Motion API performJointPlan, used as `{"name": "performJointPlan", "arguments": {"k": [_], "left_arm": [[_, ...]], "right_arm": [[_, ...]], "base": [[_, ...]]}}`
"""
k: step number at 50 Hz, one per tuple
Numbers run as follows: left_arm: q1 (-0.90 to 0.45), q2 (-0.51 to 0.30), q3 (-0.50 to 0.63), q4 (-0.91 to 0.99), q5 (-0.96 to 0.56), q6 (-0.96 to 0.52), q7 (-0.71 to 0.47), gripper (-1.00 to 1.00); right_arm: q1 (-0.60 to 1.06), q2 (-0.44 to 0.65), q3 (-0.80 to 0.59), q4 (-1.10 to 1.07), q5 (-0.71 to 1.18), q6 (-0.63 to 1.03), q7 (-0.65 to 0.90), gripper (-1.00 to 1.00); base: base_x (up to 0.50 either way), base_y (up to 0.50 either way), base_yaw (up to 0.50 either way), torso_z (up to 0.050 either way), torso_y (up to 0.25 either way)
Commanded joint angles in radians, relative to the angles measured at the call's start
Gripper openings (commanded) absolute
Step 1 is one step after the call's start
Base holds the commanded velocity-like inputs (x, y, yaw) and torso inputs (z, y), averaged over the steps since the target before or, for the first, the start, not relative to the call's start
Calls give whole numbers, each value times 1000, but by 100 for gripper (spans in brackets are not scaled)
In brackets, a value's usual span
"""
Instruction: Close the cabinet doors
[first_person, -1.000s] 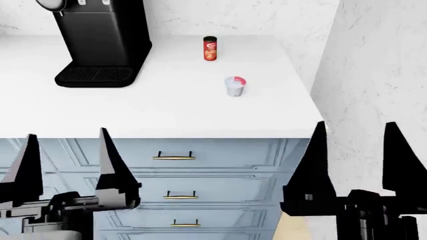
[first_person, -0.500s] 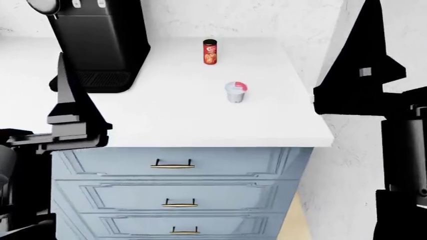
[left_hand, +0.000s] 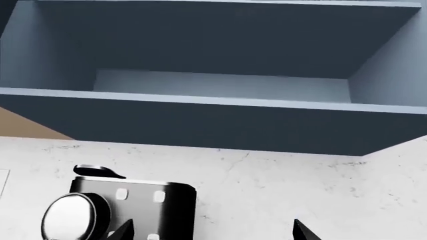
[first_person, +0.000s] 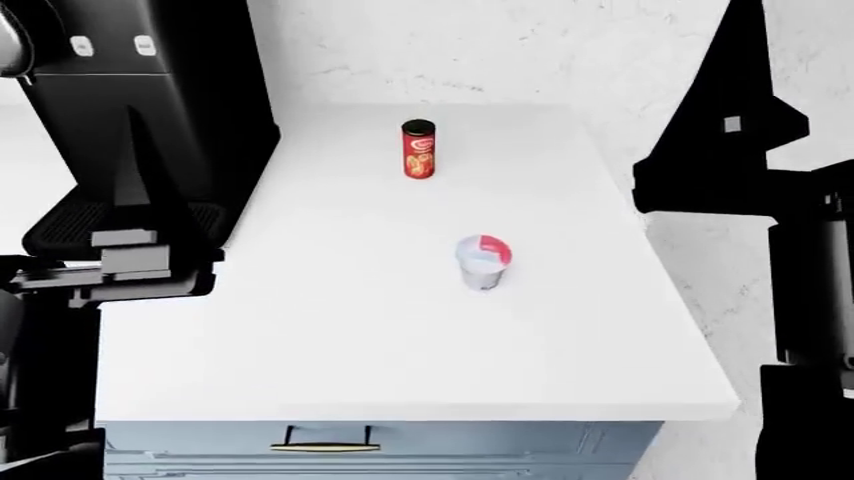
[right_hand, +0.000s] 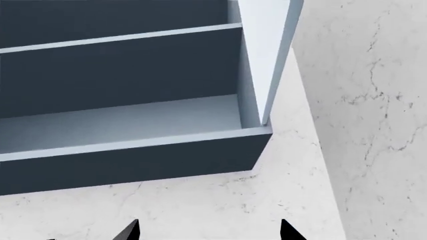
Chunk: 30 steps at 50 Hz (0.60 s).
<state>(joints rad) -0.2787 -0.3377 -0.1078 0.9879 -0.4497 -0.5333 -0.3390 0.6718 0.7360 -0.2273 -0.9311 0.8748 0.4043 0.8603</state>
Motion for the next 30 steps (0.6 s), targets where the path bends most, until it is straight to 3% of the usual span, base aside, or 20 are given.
{"name": "performJointPlan", "arguments": {"k": [1,17,30], "left_arm": [[3,-10,8,2,-8,5,-6,100],[2,-17,18,-13,-27,18,-8,100],[16,-28,33,0,9,52,-19,100]], "right_arm": [[-3,7,-2,9,1,-11,-4,100],[1,9,1,29,18,-7,7,100],[-1,12,-9,26,-7,-8,7,100]], "base": [[500,0,0,0,0],[492,-79,0,0,1],[39,-5,0,0,1]]}}
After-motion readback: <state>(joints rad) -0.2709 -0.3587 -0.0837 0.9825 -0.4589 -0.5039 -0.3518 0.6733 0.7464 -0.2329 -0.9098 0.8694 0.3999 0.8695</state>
